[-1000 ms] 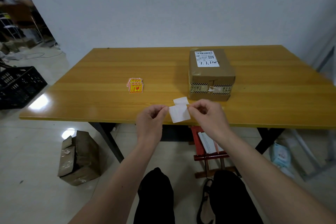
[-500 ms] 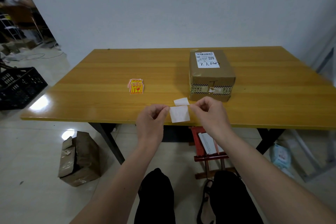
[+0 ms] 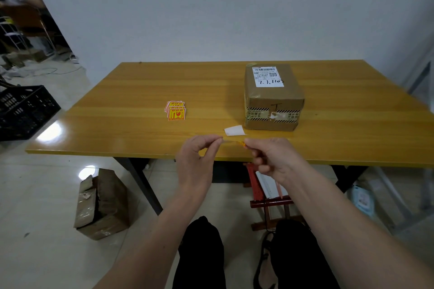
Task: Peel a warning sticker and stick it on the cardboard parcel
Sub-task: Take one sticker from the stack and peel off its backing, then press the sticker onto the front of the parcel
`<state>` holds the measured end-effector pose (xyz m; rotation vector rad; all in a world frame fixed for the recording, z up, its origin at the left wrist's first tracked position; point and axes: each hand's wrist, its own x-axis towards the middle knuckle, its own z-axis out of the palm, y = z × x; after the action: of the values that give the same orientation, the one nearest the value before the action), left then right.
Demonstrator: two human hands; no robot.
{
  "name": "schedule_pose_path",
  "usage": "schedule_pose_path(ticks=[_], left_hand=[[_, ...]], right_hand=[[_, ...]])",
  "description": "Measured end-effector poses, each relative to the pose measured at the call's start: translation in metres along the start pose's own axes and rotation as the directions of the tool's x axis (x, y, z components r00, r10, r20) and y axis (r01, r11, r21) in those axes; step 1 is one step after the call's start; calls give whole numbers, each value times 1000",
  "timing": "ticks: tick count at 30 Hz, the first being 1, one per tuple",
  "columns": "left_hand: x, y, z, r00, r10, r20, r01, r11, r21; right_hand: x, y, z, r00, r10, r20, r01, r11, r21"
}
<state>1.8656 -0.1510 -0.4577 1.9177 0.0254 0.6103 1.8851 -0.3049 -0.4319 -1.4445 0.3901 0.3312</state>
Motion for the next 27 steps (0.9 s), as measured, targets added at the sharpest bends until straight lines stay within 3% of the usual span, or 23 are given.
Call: schedule_pose_path(ticks=[4, 10, 18, 27], left_hand=[[0, -1, 0, 1000, -11, 15, 11, 1000, 1], [2, 1, -1, 973, -230, 25, 231, 959, -167], [3, 0, 0, 832, -492, 255, 549, 798, -248], [4, 11, 5, 814, -549, 190, 577, 725, -377]], right_hand=[[2, 1, 0, 1000, 18, 20, -19, 996, 83], [1, 4, 0, 997, -74, -17, 76, 992, 99], [-1, 13, 2, 980, -199, 5, 199, 980, 24], [-1, 19, 3, 981, -196, 15, 195, 980, 51]])
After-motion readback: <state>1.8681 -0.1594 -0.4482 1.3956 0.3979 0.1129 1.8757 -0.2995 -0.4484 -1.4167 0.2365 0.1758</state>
